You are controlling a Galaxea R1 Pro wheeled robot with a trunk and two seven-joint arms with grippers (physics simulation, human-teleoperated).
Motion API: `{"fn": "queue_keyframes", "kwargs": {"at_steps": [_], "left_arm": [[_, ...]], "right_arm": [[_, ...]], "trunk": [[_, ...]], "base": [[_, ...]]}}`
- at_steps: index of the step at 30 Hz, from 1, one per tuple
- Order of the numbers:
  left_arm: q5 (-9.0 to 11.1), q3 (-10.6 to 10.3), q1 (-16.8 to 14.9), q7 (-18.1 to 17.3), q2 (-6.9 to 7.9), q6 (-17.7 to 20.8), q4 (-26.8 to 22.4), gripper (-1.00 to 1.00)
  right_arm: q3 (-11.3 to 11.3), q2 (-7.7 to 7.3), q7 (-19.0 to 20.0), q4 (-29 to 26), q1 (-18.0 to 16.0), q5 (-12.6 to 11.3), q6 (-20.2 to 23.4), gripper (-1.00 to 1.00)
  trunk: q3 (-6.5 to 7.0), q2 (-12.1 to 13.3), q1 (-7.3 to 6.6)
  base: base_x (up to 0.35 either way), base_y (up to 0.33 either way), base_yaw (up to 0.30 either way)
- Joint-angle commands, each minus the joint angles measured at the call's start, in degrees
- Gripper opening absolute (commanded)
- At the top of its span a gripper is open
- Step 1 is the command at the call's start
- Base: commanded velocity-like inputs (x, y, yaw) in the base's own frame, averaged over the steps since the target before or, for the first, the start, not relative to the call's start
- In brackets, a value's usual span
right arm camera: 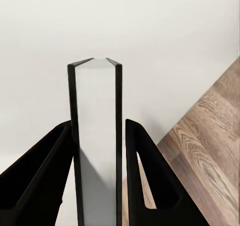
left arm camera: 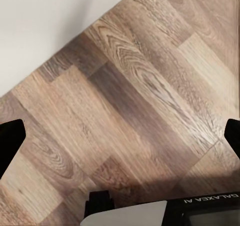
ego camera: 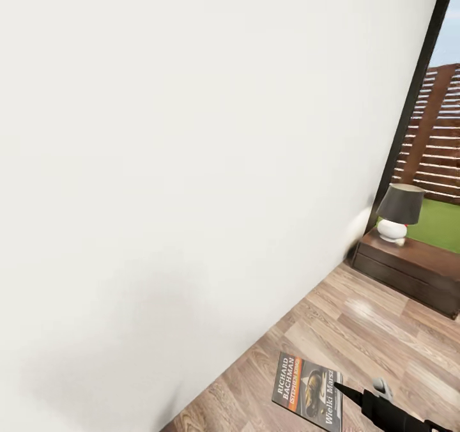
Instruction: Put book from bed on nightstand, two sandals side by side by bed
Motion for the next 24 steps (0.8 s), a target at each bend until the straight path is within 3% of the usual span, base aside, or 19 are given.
{"fn": "queue_keyframes", "kwargs": {"at_steps": [1,9,24], "left_arm": [[0.61,-0.46,-0.02,-0.24,0.04,-0.12,0.00,1.00],[0.61,-0.50,-0.02,-0.24,-0.01,-0.11,0.00,1.00],[0.59,-0.53,-0.02,-0.24,-0.01,-0.11,0.03,1.00]], "right_arm": [[-0.11,0.01,0.25,0.19,-0.12,-0.30,0.47,-1.00],[-0.09,0.01,0.25,0.19,-0.13,-0.30,0.47,-1.00],[-0.09,0.01,0.25,0.19,-0.12,-0.30,0.47,-1.00]], "trunk": [[-0.07,-0.04,0.01],[-0.07,-0.04,0.01],[-0.07,-0.04,0.01]], "base": [[0.077,0.000,-0.261],[0.179,0.000,-0.261],[0.009,0.000,-0.261]]}}
